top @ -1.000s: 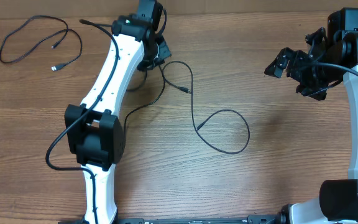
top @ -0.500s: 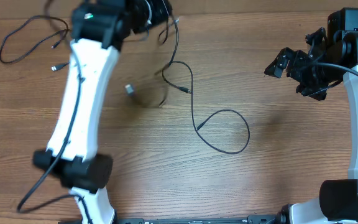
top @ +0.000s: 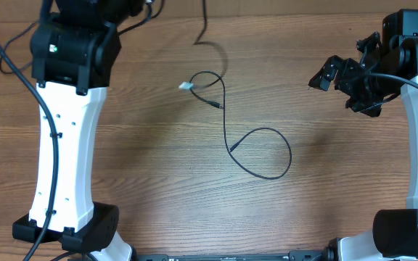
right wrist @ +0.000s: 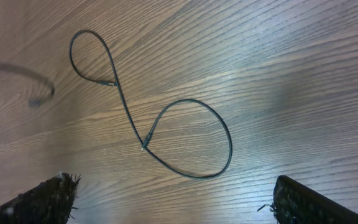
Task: Untangle cables
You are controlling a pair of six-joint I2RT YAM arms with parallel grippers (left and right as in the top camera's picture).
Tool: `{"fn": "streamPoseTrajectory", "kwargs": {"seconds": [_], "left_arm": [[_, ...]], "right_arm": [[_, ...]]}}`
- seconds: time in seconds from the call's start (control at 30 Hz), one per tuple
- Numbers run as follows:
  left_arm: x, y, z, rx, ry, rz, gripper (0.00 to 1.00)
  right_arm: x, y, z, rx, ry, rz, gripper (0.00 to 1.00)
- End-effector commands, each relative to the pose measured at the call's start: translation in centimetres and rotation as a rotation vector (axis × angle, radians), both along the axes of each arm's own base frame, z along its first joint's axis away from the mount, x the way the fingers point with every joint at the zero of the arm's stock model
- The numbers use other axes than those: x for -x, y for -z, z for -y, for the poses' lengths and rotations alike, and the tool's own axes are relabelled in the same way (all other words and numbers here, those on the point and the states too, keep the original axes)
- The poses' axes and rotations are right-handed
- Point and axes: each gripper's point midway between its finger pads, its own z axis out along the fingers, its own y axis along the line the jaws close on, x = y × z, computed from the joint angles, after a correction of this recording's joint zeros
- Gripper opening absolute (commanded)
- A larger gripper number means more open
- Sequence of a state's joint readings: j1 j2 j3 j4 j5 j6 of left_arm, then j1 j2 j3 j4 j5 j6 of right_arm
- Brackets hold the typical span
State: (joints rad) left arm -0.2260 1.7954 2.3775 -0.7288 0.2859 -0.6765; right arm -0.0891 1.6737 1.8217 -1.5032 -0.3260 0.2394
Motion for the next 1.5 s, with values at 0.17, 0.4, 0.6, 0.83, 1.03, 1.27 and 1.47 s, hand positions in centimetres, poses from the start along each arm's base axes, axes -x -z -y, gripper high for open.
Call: {"fn": "streamPoseTrajectory", "kwargs": {"seconds": [0.17,0.4,0.6,0.83,1.03,1.27,1.47], "left_arm": [[-2.6,0.1,-6.4,0.119,-0.275,-0.046,0.04],[-3.3,-0.2,-9.4,0.345,-0.428,-0.099,0.04],[-3.4,0.6,-14.9,0.316,-0.751,-0.052,0.04],[-4.9,4.4,-18.3,0.233,-0.883,-0.111,0.04],[-5.8,8.3,-23.2,0.182,-1.01,-0.198,0.04],[-5.1,9.5,-27.5,0.227,-1.11,-0.227,0.04],[-4.0,9.4,-28.5,0.207,-1.165,-0.228,0.04]], "right_arm": [[0.1,-0.5,-0.2,-0.004,-0.003,0.018,1.0],[0.1,-0.5,-0.2,-0.004,-0.003,0.018,1.0],[0.1,-0.5,-0.2,-0.004,-0.003,0.018,1.0],[0.1,-0.5,-0.2,-0.004,-0.003,0.018,1.0],[0.1,-0.5,-0.2,-0.004,-0.003,0.018,1.0],[0.1,-0.5,-0.2,-0.004,-0.003,0.018,1.0],[0.1,-0.5,-0.2,-0.004,-0.003,0.018,1.0]]}}
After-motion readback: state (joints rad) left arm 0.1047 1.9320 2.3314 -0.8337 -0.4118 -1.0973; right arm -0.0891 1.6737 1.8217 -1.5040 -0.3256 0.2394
